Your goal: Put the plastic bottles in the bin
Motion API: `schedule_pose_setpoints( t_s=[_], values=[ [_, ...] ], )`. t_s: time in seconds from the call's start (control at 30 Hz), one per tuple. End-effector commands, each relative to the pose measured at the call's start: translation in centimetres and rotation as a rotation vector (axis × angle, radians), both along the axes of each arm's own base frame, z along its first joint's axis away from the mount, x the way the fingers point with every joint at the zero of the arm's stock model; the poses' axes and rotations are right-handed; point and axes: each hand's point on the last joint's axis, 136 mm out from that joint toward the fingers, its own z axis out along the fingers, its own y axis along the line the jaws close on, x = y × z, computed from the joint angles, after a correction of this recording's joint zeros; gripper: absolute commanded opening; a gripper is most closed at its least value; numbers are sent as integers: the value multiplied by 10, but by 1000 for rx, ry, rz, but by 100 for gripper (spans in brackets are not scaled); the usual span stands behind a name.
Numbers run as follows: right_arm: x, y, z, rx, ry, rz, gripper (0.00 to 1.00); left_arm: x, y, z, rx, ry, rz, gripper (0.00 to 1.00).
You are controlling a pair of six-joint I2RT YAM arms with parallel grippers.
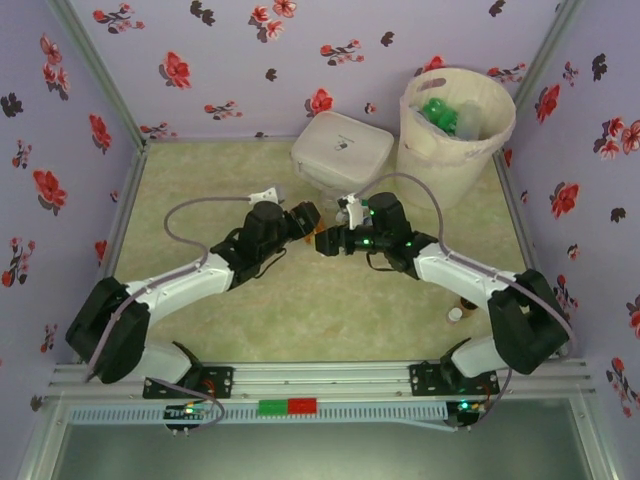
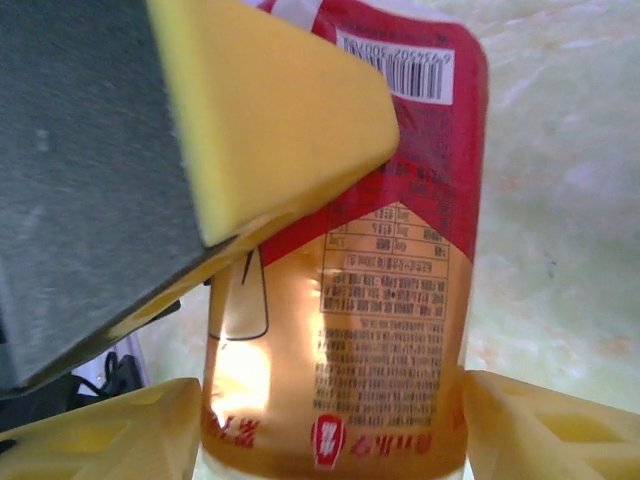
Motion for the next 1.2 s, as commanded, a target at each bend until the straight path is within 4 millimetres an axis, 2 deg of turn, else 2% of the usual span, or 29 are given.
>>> schedule_pose_setpoints(
  t_s=[0.0, 0.1, 0.23, 0.3, 0.33, 0.47, 0.53, 0.57, 0.63, 0.73, 0.83, 0.97, 1.07, 1.17],
  values=[
    [0, 12, 25, 93, -21, 55, 68, -4, -8, 21, -70, -46, -46, 36],
    [3, 14, 27, 101, -21, 49, 61, -6, -12, 19, -88, -32, -64, 37],
    [4, 15, 24, 95, -19, 48, 44, -7, -11, 22, -100, -35, -65, 38],
    [4, 14, 22, 89, -16, 49, 39, -7, -11, 22, -98, -37, -65, 41],
    [4, 14, 22, 88, -17, 48, 38, -7, -11, 22, -98, -37, -66, 45],
    [6, 10, 21, 71, -23, 28, 37, -7, -7, 25, -96, -39, -59, 81],
    [8, 4, 16, 45, -22, -3, 38, -5, 2, 28, -86, -47, -37, 97],
    [10, -1, 14, 31, -21, -23, 38, -4, 10, 29, -80, -51, -18, 100],
    [15, -13, 11, 3, -19, -67, 38, -1, 29, 34, -71, -66, 23, 100],
    [26, -38, 15, -31, -38, -149, 39, 2, 67, 38, -46, -83, 105, 100],
    [38, -66, 35, -57, -86, -234, 39, -1, 103, 33, -10, -81, 175, 100],
    [57, -111, 78, -145, -190, -387, 40, -9, 144, 11, 47, -41, 254, 100],
    [71, -145, 120, -190, -277, -508, 40, -17, 163, -5, 77, -10, 292, 100],
    [86, -180, 163, -214, -351, -636, 40, -23, 171, -19, 95, 15, 304, 100]
  ],
)
